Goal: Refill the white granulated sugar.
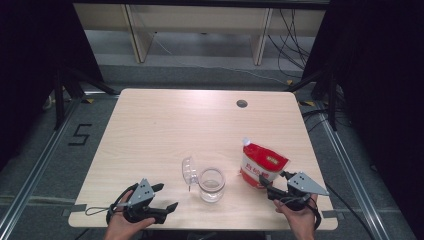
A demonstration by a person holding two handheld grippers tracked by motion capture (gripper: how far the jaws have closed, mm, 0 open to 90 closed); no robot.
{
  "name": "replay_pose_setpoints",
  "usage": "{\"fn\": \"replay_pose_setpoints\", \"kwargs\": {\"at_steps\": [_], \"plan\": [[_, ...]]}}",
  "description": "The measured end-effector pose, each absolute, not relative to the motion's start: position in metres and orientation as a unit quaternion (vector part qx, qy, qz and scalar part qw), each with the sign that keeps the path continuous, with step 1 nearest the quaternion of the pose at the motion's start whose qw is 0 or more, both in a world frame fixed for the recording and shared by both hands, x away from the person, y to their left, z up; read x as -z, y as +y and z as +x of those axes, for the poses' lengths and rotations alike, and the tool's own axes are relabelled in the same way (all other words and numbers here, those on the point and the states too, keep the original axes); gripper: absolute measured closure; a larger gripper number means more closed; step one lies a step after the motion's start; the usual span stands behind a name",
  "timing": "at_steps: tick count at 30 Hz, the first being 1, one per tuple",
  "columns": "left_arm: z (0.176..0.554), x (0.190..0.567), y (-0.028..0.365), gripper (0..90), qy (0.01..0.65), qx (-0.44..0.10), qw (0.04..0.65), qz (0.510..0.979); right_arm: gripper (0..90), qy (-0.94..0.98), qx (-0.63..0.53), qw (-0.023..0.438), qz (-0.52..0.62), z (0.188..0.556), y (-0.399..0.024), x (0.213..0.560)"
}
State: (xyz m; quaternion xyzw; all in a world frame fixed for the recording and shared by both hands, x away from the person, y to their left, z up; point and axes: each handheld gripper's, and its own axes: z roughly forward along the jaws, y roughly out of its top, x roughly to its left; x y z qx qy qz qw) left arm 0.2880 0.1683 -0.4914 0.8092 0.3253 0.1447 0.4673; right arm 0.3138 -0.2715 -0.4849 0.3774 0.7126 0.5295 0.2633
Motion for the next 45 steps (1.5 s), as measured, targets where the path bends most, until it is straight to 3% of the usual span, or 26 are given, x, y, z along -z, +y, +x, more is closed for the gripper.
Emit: {"fn": "replay_pose_setpoints", "kwargs": {"at_steps": [10,14,30,35,41,45], "plan": [[0.289,0.493,0.168,21.0,0.324,-0.141,0.464,0.813,31.7,0.722,-0.547,0.251,0.341,0.323,-0.268,0.489],[0.288,0.493,0.166,21.0,0.327,-0.138,0.468,0.809,41.5,0.719,-0.546,0.247,0.352,0.325,-0.271,0.489],[0.288,0.494,0.166,21.0,0.328,-0.137,0.466,0.81,44.4,0.7,-0.532,0.282,0.383,0.317,-0.254,0.489],[0.289,0.493,0.167,20.9,0.326,-0.141,0.463,0.812,40.3,0.694,-0.549,0.268,0.382,0.319,-0.26,0.492],[0.289,0.493,0.167,20.9,0.322,-0.143,0.461,0.815,35.0,0.692,-0.55,0.285,0.37,0.323,-0.263,0.493],[0.289,0.493,0.167,20.8,0.325,-0.14,0.465,0.812,33.2,0.698,-0.554,0.267,0.367,0.325,-0.264,0.494]]}}
